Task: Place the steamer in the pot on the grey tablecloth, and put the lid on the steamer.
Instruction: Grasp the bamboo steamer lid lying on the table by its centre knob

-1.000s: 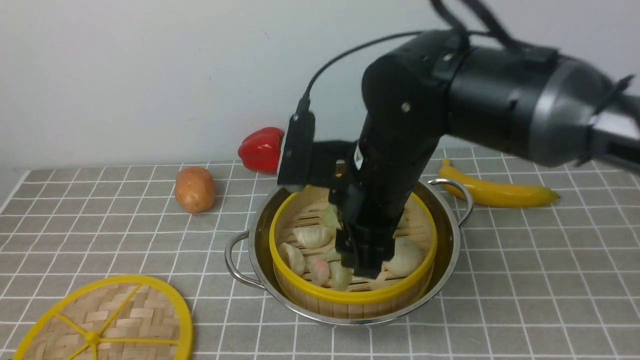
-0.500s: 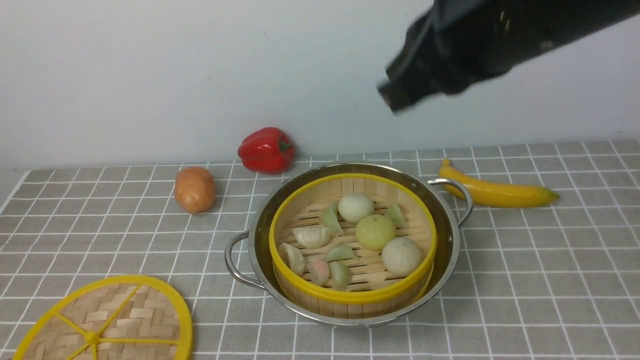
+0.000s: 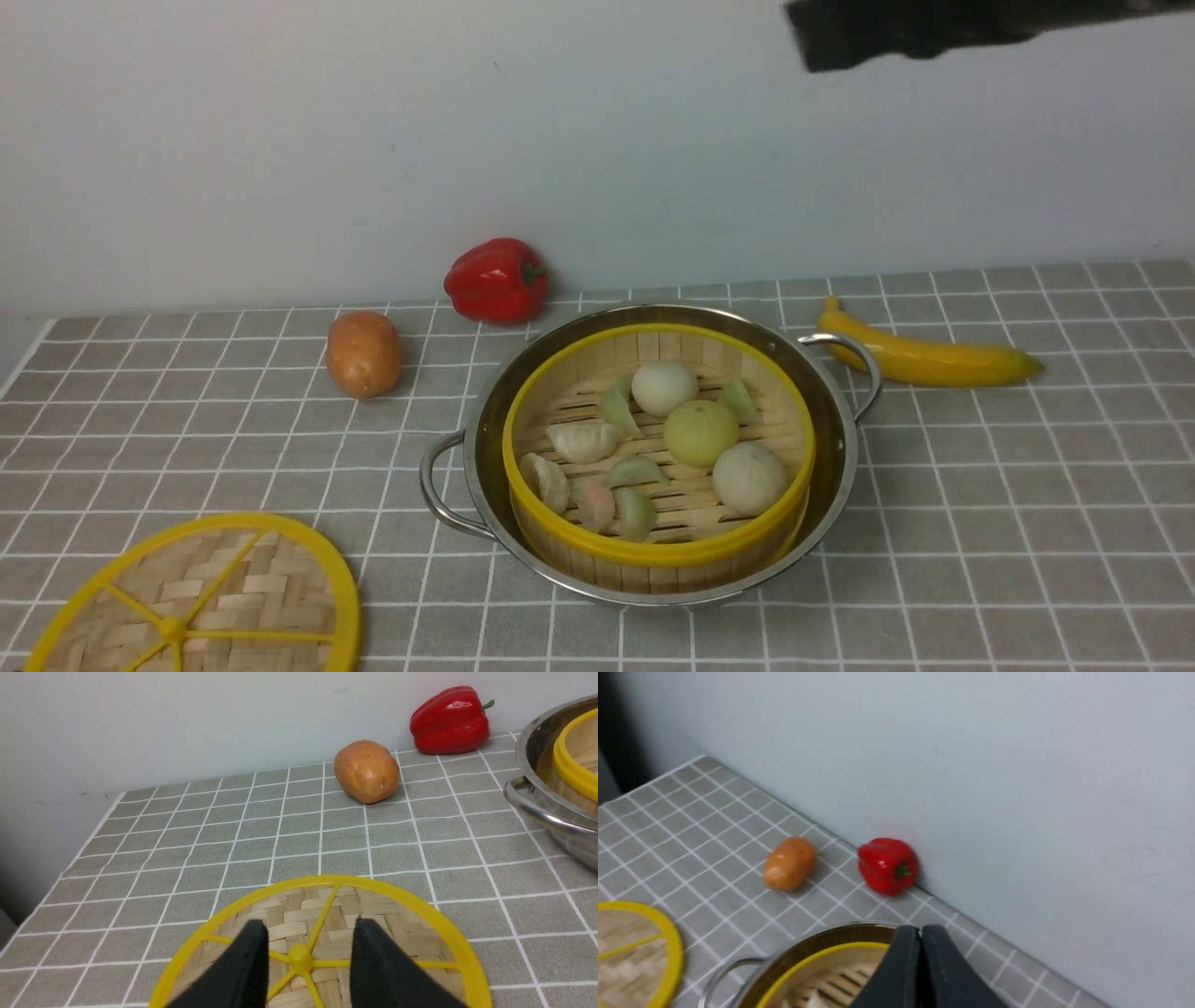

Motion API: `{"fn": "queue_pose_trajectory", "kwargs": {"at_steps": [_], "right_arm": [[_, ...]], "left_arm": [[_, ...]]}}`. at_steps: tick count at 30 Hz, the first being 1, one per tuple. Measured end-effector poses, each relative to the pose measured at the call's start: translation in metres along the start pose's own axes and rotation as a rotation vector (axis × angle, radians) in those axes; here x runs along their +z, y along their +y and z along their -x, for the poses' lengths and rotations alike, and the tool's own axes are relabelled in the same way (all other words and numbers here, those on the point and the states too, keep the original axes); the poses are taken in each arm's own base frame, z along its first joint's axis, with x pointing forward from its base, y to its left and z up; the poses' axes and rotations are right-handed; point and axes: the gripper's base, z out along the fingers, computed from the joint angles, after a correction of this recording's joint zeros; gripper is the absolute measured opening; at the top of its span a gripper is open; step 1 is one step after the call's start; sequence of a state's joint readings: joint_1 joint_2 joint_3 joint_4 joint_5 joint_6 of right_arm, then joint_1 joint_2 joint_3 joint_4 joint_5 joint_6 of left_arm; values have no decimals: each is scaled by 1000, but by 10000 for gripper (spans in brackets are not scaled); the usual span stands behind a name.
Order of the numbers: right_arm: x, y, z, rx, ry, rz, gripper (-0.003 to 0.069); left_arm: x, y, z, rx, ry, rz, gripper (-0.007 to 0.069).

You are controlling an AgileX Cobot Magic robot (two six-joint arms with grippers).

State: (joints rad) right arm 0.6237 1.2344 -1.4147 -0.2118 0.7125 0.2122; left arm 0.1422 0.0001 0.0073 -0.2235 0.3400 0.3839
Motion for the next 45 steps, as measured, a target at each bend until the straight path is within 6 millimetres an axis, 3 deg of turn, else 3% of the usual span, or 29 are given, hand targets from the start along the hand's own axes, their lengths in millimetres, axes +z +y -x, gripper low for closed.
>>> {"fn": "queue_pose_trajectory", "kwargs": {"at_steps": [1,4,5,8,9,11,13,14,15,18,19,21,26,31,45], "right_arm": [[-13,-20,-10,23,-76,-54,18],[-45,-54,-41,88,-211,-175,26],[-63,-66,-60,135,-259,-242,29],[-98,-76,-105,253,-366,-349,37],[-117,-72,-124,290,-421,-384,40],[-134,-64,-150,293,-459,-413,44],[-144,-57,-176,274,-482,-434,49],[-145,-52,-202,257,-474,-445,55],[-147,-51,-205,250,-484,-447,56],[-143,-43,-256,252,-458,-455,70],[-142,-43,-259,254,-450,-456,71],[-134,-43,-283,283,-374,-459,81],[-120,-44,-317,299,-191,-469,101],[-114,-44,-331,305,-152,-469,119],[-113,-44,-329,344,-195,-455,155]], "left_arm": [[0,0,0,0,0,0,243],[0,0,0,0,0,0,243],[0,0,0,0,0,0,243],[0,0,0,0,0,0,243],[0,0,0,0,0,0,243],[0,0,0,0,0,0,243],[0,0,0,0,0,0,243],[0,0,0,0,0,0,243],[0,0,0,0,0,0,243],[0,0,0,0,0,0,243],[0,0,0,0,0,0,243],[0,0,0,0,0,0,243],[0,0,0,0,-2,0,243],[0,0,0,0,-1,0,243],[0,0,0,0,-1,0,243]]}}
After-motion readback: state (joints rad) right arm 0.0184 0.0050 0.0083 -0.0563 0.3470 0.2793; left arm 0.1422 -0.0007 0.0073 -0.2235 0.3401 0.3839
